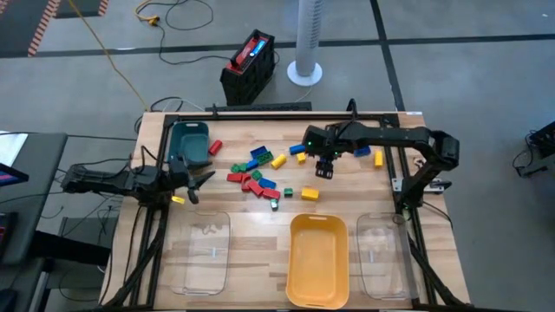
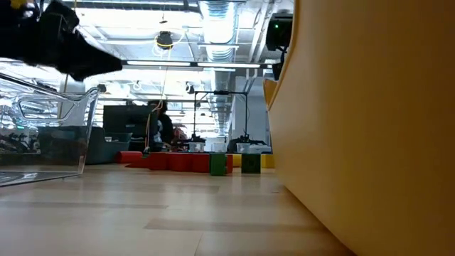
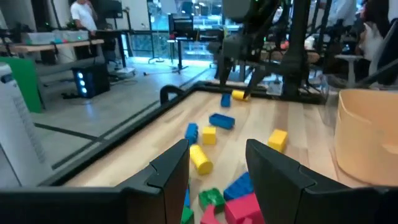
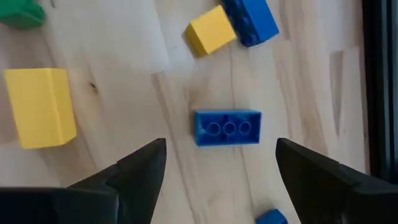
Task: Sort blocks
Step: Put the blue game piece into the yellow bin
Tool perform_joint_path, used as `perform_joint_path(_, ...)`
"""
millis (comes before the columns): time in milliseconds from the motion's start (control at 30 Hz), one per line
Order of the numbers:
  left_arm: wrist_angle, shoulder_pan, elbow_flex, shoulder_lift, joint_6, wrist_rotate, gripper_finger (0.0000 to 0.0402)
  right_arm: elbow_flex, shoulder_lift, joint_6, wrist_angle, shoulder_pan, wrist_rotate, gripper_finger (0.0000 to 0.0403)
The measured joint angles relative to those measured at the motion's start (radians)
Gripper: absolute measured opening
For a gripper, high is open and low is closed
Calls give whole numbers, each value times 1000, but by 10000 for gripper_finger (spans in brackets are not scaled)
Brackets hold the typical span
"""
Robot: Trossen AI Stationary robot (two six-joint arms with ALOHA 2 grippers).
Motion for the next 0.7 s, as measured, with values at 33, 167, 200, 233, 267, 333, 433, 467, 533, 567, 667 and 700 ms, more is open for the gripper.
perform_joint_path(33,-21,0,18,3,1,-1,155,0,0,-4,6,0,0,319)
perform_joint_path(167,-84,0,72,44,1,-33,155,0,0,-11,98,25,-20,319)
perform_joint_path(200,-85,0,82,63,1,-50,155,0,0,-14,127,34,-23,319)
perform_joint_path(233,-84,0,92,83,-3,-58,155,0,0,-15,156,43,-23,319)
perform_joint_path(267,-81,0,100,105,-8,-68,155,0,0,-18,183,49,-24,319)
perform_joint_path(333,-62,0,112,160,-25,-76,155,0,0,-23,219,55,-26,319)
perform_joint_path(433,-39,0,125,248,-62,-75,155,0,4,-48,254,50,-31,319)
perform_joint_path(467,-26,0,130,280,-73,-76,155,3,13,-56,266,50,-32,319)
perform_joint_path(533,9,0,139,338,-82,-75,155,18,42,-60,273,45,-46,318)
perform_joint_path(567,27,0,145,367,-82,-76,155,36,68,-59,270,42,-54,318)
perform_joint_path(667,72,0,167,445,-73,-75,155,116,162,-54,254,46,-37,318)
perform_joint_path(700,70,-1,176,467,-72,-75,155,143,187,-40,248,49,-27,317)
